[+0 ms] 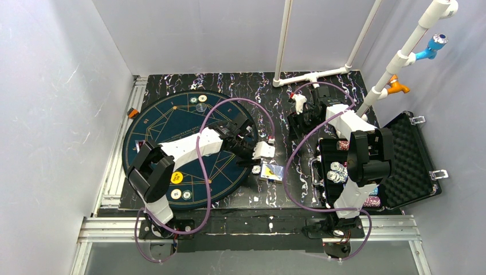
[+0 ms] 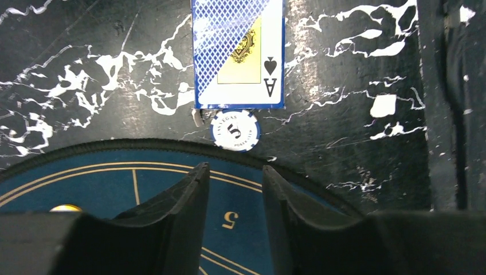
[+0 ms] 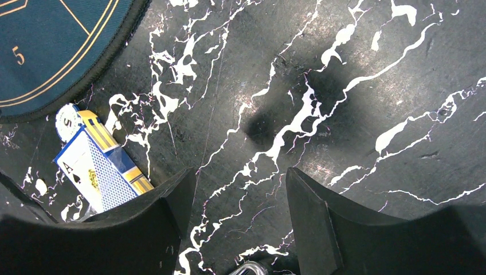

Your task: Distribute texas hold em gaming equipment

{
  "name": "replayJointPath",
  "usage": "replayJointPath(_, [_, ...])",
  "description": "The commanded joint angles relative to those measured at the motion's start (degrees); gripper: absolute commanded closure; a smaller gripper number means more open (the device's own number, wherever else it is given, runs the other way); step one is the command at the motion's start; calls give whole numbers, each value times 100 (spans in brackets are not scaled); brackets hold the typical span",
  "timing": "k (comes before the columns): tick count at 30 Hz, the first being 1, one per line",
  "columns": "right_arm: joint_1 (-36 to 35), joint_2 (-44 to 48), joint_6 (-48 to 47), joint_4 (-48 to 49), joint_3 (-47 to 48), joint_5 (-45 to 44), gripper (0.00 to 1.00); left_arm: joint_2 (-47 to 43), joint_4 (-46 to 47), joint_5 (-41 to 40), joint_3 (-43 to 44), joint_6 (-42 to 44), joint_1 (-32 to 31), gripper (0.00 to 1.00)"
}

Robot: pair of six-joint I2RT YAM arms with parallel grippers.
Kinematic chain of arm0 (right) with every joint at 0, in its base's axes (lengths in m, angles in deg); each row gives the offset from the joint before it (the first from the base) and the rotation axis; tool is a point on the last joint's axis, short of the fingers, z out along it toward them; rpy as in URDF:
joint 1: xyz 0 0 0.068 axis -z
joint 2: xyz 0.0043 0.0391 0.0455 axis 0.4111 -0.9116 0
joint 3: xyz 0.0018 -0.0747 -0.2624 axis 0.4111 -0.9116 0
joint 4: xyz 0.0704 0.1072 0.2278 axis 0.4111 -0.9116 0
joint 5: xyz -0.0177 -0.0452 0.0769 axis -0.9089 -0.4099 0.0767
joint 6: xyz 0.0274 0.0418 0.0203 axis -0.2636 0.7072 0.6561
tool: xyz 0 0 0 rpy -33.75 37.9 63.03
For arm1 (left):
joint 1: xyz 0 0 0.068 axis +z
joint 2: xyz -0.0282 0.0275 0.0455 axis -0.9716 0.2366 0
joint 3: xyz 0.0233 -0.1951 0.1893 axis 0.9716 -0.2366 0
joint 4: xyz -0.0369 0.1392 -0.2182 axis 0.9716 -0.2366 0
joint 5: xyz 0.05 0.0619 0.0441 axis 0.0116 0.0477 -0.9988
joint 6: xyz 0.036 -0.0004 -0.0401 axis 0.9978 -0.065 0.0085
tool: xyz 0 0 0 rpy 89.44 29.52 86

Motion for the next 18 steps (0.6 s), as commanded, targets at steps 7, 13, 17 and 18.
replayJointPath(7, [40, 224, -89, 4, 79, 121, 32, 260, 240, 104, -43, -373, 3, 37])
replayJointPath(13, [44, 216, -89, 5, 75, 112, 32, 459, 569, 204, -191, -483, -2, 36])
replayJointPath(17, [44, 200, -87, 6, 83, 122, 32, 592, 764, 196, -238, -595, -14, 36])
replayJointPath(18, [46, 198, -89, -3, 83, 120, 32, 626, 805, 197, -255, -614, -6, 36])
